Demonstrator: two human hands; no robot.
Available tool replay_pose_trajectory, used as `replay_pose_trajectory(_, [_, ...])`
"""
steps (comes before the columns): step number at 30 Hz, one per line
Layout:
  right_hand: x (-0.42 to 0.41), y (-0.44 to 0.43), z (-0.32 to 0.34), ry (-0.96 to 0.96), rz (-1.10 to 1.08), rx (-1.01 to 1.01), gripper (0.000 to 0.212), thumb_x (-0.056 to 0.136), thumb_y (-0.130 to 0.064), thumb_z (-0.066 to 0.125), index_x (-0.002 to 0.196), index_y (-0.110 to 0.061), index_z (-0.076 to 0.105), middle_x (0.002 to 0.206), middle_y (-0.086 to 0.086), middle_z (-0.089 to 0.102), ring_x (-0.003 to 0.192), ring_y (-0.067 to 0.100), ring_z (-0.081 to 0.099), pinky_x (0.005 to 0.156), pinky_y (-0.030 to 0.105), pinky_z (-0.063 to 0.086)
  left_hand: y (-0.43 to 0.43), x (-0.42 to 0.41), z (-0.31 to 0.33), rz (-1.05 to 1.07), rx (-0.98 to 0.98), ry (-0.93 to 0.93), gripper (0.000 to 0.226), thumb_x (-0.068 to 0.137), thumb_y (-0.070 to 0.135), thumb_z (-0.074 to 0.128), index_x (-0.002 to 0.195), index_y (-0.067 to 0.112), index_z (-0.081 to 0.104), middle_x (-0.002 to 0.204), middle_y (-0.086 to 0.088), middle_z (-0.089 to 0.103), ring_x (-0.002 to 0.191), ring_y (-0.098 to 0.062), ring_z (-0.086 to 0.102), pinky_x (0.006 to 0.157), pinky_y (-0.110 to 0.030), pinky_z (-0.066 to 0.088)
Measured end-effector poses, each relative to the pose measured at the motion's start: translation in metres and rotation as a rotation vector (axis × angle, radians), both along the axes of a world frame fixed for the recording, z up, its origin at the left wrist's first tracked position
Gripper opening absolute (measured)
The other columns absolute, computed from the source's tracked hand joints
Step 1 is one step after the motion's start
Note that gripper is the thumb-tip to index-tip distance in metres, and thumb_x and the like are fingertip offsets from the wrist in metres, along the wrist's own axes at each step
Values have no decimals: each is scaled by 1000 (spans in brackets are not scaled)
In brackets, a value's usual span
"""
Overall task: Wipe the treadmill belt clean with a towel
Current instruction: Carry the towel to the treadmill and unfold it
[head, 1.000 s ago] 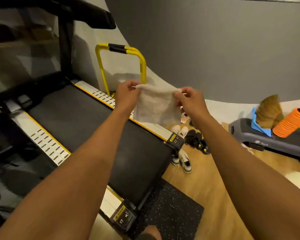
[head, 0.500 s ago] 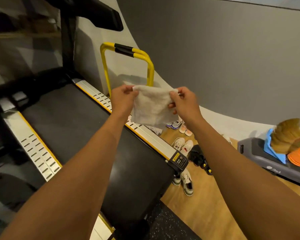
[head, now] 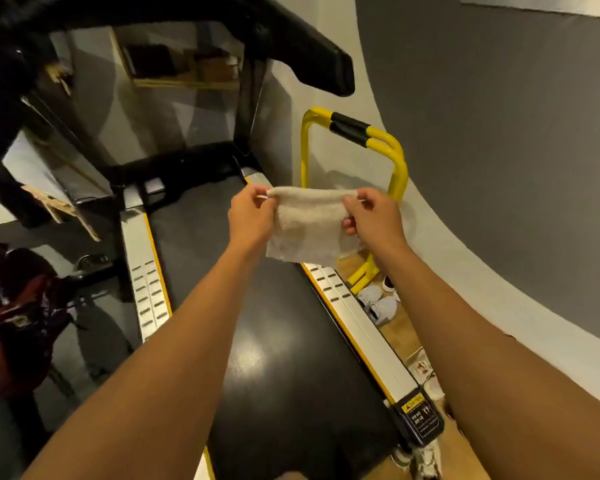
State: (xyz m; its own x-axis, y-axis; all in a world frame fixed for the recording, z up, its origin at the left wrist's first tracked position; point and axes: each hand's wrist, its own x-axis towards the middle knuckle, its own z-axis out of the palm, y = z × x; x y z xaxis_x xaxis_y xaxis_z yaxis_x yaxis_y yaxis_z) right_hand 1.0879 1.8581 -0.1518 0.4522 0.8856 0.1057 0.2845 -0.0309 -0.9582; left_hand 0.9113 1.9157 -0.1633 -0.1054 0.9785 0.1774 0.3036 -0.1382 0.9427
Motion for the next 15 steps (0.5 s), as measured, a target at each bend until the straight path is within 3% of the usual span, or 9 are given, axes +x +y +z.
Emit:
replay_pose_trajectory(6, [-33,83,-9,42,98,18,23,94,-16,55,98,6,60,70,10,58,54,12,55,59,31,54,60,-32,-9,168,-25,-25,11,87,16,63,93,16,71,86,3,69,86,-12,64,82,-34,55])
replay_pose_trajectory(11, [-61,167,-26,150,179,37,10,92,-13,58,96,-5,63,73,9,57,54,9,55,53,22,52,116,-60,-24,279,-5,-25,10,89,17,62,94,17,70,85,5,68,84,-9,63,76,-22,50])
replay_pose_trajectory(15, [-89,245,-40,192,256,-15,23,86,-12,64,109,-8,65,83,10,65,68,13,61,69,31,55,181,-83,-35,376,19,7,11,90,16,58,96,15,68,84,6,65,81,-8,60,72,-17,48])
